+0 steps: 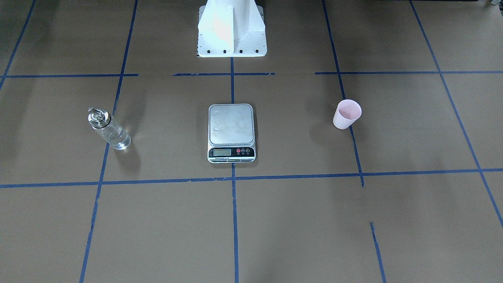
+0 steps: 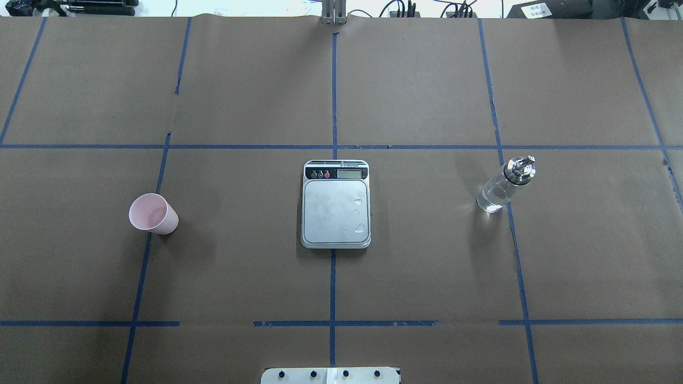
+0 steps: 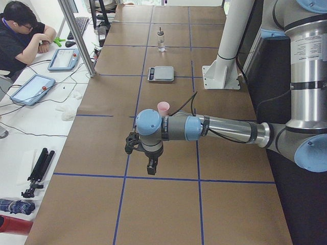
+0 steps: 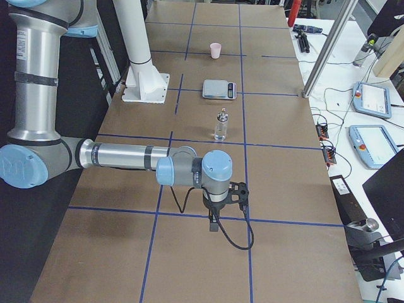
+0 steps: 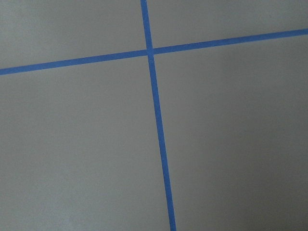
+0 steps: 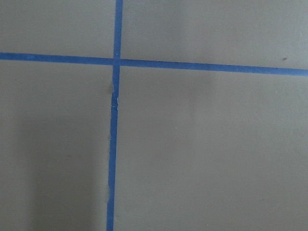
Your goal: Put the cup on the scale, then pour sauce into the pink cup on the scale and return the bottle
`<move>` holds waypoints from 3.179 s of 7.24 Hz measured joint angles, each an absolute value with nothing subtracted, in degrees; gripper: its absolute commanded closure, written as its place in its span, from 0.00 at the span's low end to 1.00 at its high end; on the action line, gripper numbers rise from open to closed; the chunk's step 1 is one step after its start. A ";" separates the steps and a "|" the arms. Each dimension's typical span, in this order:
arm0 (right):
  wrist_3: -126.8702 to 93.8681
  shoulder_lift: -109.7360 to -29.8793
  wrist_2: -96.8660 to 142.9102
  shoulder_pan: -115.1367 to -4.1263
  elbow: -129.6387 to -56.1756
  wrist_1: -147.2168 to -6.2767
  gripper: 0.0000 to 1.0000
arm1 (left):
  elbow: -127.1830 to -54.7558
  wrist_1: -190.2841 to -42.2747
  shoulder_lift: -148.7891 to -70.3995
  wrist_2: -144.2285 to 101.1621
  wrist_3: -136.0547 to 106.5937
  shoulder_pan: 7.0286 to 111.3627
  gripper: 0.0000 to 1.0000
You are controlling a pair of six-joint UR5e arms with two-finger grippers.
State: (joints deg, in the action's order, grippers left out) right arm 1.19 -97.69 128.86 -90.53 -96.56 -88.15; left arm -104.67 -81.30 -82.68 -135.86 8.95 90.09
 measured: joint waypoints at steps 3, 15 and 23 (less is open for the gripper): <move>1.21 -97.34 128.98 -90.08 -96.08 -82.31 0.00 | -105.20 -81.83 -82.82 -135.95 9.08 90.08 0.00; -5.65 -92.66 131.00 -79.32 -96.31 -64.55 0.00 | -99.73 -135.24 -93.11 -134.34 -14.82 77.28 0.00; -6.97 -93.08 132.22 -79.12 -96.16 -63.55 0.00 | -114.26 -126.82 -85.43 -103.92 -63.07 43.71 0.41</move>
